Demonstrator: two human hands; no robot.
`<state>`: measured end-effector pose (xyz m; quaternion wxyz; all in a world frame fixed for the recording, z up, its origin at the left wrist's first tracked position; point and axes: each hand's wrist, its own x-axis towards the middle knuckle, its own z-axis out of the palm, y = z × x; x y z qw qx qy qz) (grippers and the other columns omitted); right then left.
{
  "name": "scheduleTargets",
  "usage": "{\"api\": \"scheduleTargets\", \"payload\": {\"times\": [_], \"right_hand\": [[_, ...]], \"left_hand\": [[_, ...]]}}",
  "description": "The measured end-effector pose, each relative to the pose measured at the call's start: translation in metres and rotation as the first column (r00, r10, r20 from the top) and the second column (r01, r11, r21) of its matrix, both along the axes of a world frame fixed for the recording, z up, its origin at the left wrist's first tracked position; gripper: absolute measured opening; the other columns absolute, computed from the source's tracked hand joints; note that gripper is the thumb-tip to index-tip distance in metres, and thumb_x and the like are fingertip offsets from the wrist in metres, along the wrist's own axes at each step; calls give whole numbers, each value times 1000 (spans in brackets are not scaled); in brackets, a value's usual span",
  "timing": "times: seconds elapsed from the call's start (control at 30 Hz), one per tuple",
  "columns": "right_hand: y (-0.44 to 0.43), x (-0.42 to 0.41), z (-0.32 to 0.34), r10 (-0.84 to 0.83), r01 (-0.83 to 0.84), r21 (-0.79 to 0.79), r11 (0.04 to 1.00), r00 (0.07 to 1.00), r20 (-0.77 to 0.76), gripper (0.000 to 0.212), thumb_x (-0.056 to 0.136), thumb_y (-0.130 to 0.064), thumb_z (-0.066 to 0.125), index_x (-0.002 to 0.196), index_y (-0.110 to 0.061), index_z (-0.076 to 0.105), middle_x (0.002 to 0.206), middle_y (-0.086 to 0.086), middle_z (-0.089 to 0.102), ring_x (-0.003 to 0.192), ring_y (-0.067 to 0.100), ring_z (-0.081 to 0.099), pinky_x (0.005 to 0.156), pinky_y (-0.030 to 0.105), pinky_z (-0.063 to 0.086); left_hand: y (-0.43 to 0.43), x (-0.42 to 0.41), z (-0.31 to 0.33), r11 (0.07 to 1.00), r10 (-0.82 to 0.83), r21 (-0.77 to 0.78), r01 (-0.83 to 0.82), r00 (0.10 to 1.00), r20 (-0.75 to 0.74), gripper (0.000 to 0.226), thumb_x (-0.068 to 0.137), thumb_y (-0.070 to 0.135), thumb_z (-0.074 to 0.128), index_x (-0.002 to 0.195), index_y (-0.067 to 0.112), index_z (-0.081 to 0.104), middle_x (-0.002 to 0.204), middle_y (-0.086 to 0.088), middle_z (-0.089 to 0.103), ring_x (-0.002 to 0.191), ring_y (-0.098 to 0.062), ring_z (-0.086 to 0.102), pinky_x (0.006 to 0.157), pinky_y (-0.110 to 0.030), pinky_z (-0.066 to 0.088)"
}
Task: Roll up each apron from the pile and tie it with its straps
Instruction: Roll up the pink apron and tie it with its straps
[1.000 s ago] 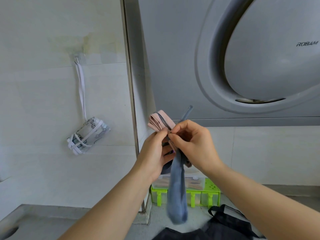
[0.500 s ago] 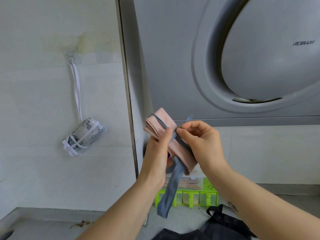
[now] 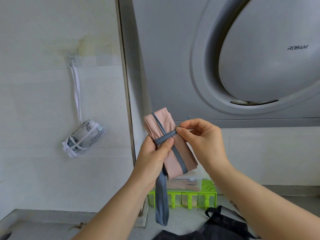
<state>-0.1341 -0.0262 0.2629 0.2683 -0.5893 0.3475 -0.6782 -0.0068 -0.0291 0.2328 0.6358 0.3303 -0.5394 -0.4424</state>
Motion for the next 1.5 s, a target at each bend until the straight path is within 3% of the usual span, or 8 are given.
{"api": "scheduleTargets", "payload": {"times": [0.23,0.33,0.43,0.6,0.9,1.1,1.33,1.5], "right_hand": [[-4,-4,3,59,-58,23,998,996,-69,3,79,-12,75,77,-14,73,74,-4,72,70,4,64,70,20,54],[-3,-4,-1,65,-68,-19,997,987,-144,11,86,-14,68,88,-22,74,83,-13,73,80,-3,66,72,13,49],[-3,-7,-4,77,-95,-59,994,965,-251,20,91,-13,61,104,-25,71,100,-10,70,93,6,64,83,21,51],[-6,-10,-6,-126,31,-206,978,876,-465,24,87,-11,66,109,-15,71,93,-12,65,89,4,58,82,20,49],[-14,-1,-11,-200,82,-283,955,887,-417,17,85,-9,68,99,-13,74,87,-7,69,85,5,63,74,14,49],[-34,3,-11,-515,177,-581,794,703,-490,22,86,-14,53,80,-6,73,70,7,66,63,27,60,62,26,41],[-52,-7,-17,-633,61,-768,637,611,-476,21,92,-11,51,90,-3,70,82,7,64,73,22,50,66,31,45],[-45,-8,-8,-252,-94,-465,880,738,-627,16,94,-10,53,94,-7,68,92,1,59,84,7,48,79,11,38]], "left_hand": [[1,8,7,999,-19,-41,22,997,80,28,90,15,61,118,19,58,111,-2,70,105,-17,65,90,-33,51],[2,7,10,999,-23,-40,27,996,91,29,91,15,61,119,19,57,112,-3,69,106,-18,65,94,-38,51],[3,8,11,998,-38,-37,41,997,73,29,91,12,60,119,17,57,112,-5,69,106,-19,65,94,-38,51],[3,10,11,996,-87,-4,87,995,58,29,91,9,58,118,20,58,110,-2,71,100,-14,67,85,-29,54],[-2,5,4,996,74,-63,-64,983,168,29,89,22,63,117,23,60,107,2,71,100,-14,67,89,-34,53],[-10,0,8,992,126,-46,-120,976,175,20,92,18,62,111,23,63,105,2,71,98,-11,67,85,-27,52],[-16,0,13,977,86,201,-76,996,-39,15,90,9,63,104,10,67,98,-8,73,91,-20,69,71,-26,52],[-18,4,10,972,109,212,-99,993,-37,16,90,10,63,105,12,66,96,-8,73,91,-22,68,78,-33,54]]}}
